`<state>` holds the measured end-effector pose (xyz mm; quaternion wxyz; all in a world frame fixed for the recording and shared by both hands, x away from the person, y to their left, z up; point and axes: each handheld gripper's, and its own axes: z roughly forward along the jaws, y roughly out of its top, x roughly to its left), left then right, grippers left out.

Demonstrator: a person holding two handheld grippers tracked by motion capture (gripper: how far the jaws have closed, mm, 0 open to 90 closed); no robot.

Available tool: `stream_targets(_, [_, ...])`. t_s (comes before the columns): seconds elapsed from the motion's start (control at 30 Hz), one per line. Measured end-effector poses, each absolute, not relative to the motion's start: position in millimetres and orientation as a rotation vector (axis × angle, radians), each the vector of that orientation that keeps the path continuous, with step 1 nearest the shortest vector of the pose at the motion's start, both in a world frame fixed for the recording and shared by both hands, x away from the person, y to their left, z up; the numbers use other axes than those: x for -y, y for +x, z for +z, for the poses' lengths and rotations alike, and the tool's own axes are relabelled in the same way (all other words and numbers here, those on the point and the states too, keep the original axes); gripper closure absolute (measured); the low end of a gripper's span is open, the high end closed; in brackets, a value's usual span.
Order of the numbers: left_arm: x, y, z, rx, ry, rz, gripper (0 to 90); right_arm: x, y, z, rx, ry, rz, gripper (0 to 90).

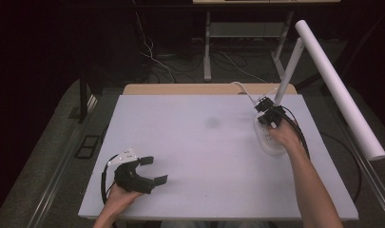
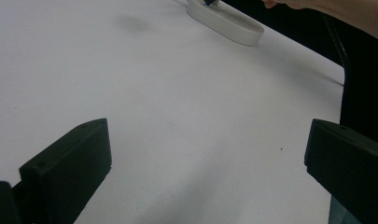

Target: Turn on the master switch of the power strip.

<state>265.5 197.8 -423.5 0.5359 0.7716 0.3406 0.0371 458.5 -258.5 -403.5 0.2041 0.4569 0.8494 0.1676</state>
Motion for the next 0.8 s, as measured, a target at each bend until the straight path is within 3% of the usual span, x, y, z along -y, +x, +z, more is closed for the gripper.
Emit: stream_targets(0.8, [-197.5,266.7,-423.1,-0.801,1.837,0.084,0.0,260.6,452.3,-409.4,-2.315,1.287,0.513,89.9])
